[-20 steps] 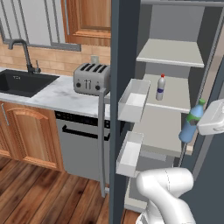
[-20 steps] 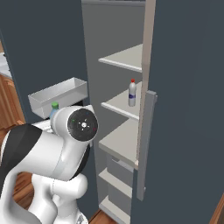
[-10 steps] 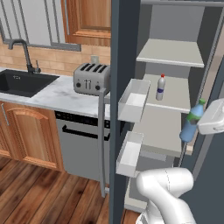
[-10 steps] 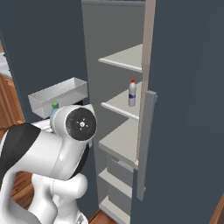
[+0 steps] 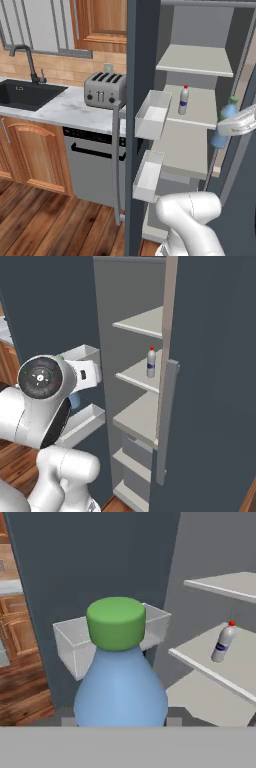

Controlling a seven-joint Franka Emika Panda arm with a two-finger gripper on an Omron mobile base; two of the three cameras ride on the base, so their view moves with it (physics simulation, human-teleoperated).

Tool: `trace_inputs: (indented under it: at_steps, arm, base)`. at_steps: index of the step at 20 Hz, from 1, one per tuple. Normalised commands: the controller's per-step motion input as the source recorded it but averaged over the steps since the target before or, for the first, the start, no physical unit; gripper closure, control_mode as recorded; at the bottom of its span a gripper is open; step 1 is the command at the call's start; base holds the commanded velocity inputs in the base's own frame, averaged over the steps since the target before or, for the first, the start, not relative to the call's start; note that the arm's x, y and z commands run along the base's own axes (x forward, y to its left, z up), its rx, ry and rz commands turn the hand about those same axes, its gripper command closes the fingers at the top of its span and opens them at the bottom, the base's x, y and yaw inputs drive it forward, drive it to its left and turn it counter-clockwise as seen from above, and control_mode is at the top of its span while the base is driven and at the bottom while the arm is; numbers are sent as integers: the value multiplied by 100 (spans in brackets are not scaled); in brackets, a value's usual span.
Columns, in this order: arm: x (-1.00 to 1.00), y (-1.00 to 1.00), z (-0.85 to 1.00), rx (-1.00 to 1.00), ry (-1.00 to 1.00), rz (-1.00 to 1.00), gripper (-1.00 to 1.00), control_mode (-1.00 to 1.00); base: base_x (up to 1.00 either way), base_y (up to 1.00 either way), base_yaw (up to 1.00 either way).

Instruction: Take the bottled waters from the counter and place them in the freezer to freeze. Close the freezer door after placing the bottles.

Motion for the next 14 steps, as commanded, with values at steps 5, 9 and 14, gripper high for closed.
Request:
trace_inputs:
  at_steps: [5,9,14]
  arm:
    - [0,-27,46,1,0,-52,100,-100]
    - [11,-23,18,0,6,-67,100,-100]
    - [29,-7,9,0,3,-65,100,-100]
  base:
    - [0,0,0]
    - [0,0,0]
    - [0,0,0]
